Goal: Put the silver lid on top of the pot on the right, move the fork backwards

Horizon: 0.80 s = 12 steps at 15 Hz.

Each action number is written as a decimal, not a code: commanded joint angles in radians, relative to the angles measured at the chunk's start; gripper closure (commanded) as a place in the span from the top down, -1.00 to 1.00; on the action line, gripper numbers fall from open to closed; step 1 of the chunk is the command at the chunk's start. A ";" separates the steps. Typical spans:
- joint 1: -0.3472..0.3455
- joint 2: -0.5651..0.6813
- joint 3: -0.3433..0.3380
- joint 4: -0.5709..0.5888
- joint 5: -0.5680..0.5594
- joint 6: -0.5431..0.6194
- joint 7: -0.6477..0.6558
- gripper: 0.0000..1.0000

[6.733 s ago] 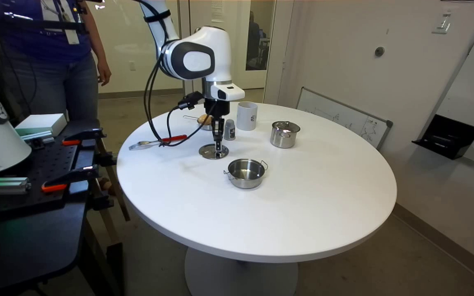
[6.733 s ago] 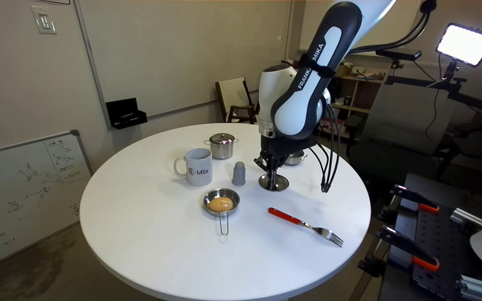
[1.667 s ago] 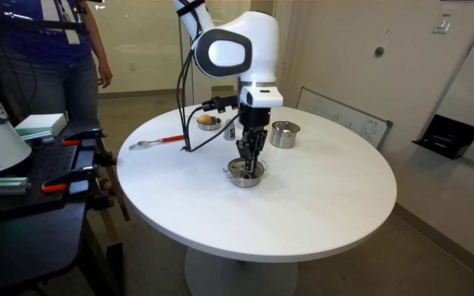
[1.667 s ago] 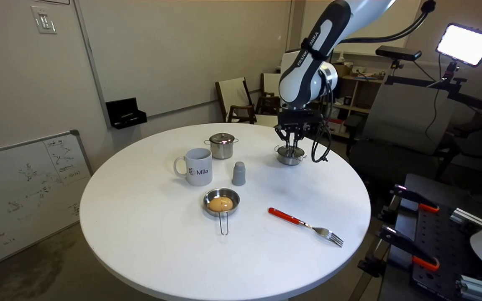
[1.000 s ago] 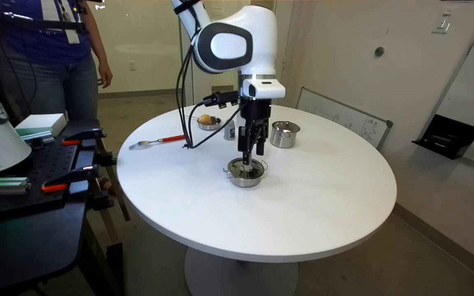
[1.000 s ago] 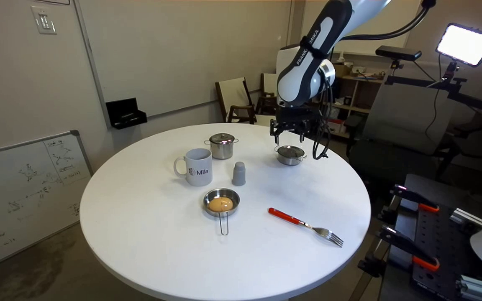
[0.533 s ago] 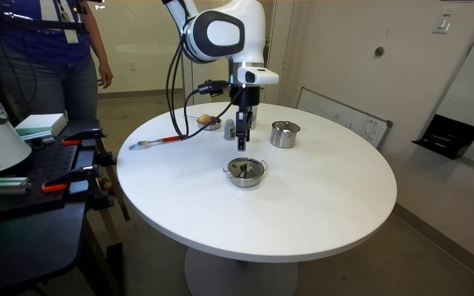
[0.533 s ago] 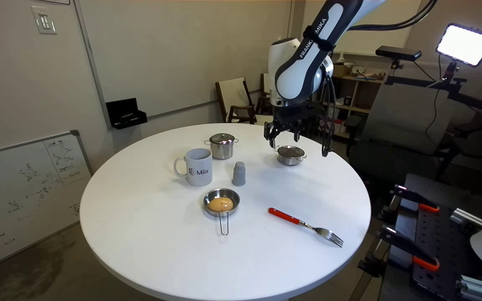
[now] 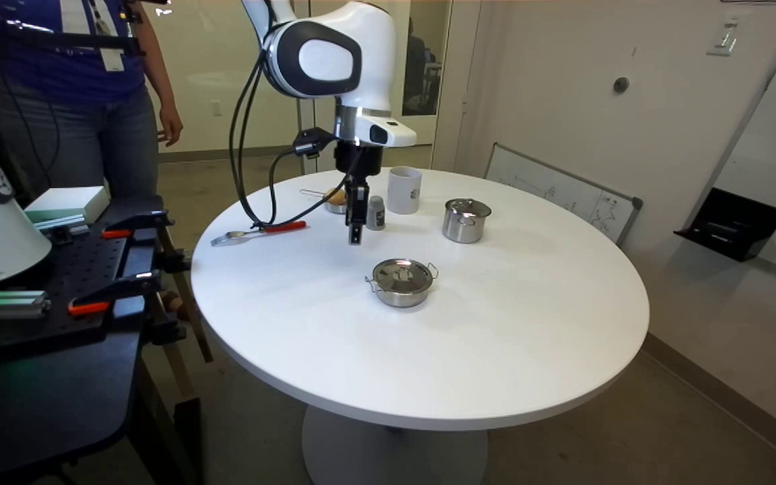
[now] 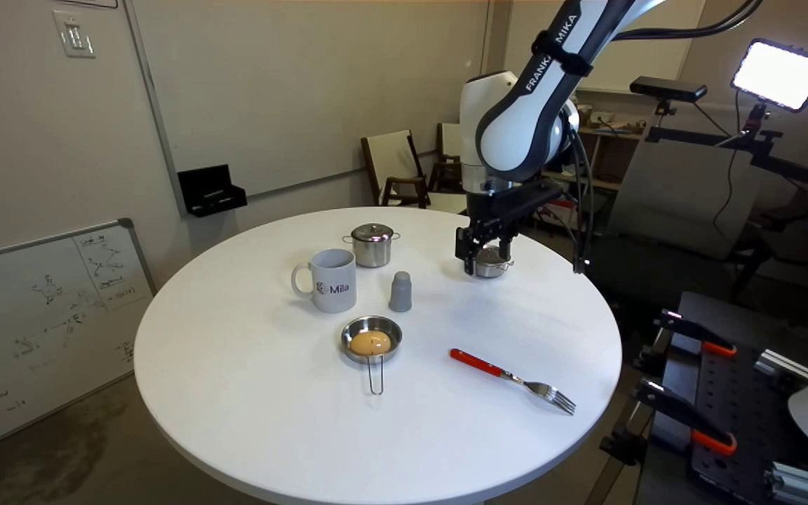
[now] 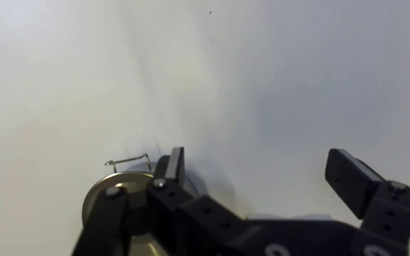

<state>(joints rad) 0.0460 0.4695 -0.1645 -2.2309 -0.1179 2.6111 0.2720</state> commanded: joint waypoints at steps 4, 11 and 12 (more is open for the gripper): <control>-0.002 0.009 0.017 0.007 0.014 -0.003 -0.008 1.00; 0.023 -0.006 0.107 -0.033 0.095 -0.098 0.005 1.00; 0.024 -0.009 0.118 -0.042 0.104 -0.111 -0.002 1.00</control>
<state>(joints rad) 0.0645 0.4785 -0.0702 -2.2491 -0.0493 2.5473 0.2734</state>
